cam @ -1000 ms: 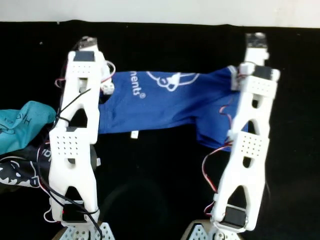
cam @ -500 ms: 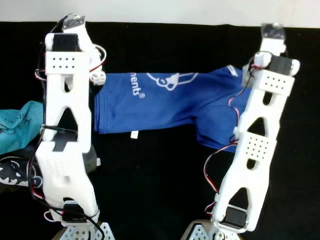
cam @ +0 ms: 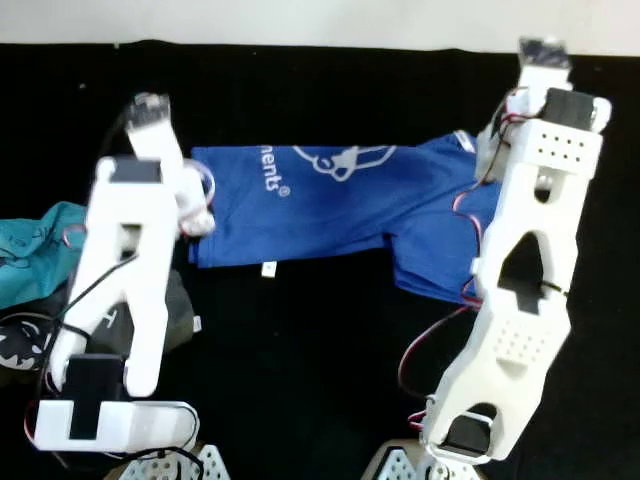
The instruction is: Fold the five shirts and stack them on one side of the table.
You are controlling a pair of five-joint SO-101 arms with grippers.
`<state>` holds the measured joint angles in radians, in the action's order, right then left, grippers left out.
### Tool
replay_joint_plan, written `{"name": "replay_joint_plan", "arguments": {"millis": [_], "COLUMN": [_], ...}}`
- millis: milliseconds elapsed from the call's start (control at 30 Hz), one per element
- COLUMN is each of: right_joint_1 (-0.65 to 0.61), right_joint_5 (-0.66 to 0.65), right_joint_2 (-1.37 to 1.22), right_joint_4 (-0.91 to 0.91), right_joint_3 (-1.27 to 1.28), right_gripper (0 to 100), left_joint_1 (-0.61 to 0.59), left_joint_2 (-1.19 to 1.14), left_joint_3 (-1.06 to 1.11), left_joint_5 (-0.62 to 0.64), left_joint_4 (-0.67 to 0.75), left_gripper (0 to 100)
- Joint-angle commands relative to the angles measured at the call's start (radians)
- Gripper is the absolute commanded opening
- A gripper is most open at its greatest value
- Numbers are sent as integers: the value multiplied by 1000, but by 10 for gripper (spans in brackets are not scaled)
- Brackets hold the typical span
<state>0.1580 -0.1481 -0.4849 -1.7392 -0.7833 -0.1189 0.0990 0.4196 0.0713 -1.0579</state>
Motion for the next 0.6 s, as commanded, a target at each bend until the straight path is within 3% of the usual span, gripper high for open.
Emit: {"name": "replay_joint_plan", "arguments": {"millis": [0, 300, 567], "right_joint_1": [-28, -68, -82], "right_joint_5": [6, -20, -86], "right_joint_2": [173, 535, 831], "right_joint_4": [82, 415, 720], "right_joint_3": [225, 906, 1377], "right_gripper": [91, 91, 91], "left_joint_1": [-5, -7, -8], "left_joint_2": [53, -8, -124], "left_joint_3": [160, 280, 245], "left_joint_5": [2, 0, 0], "left_joint_4": [196, 361, 376], "left_gripper": [8, 9, 8]}}
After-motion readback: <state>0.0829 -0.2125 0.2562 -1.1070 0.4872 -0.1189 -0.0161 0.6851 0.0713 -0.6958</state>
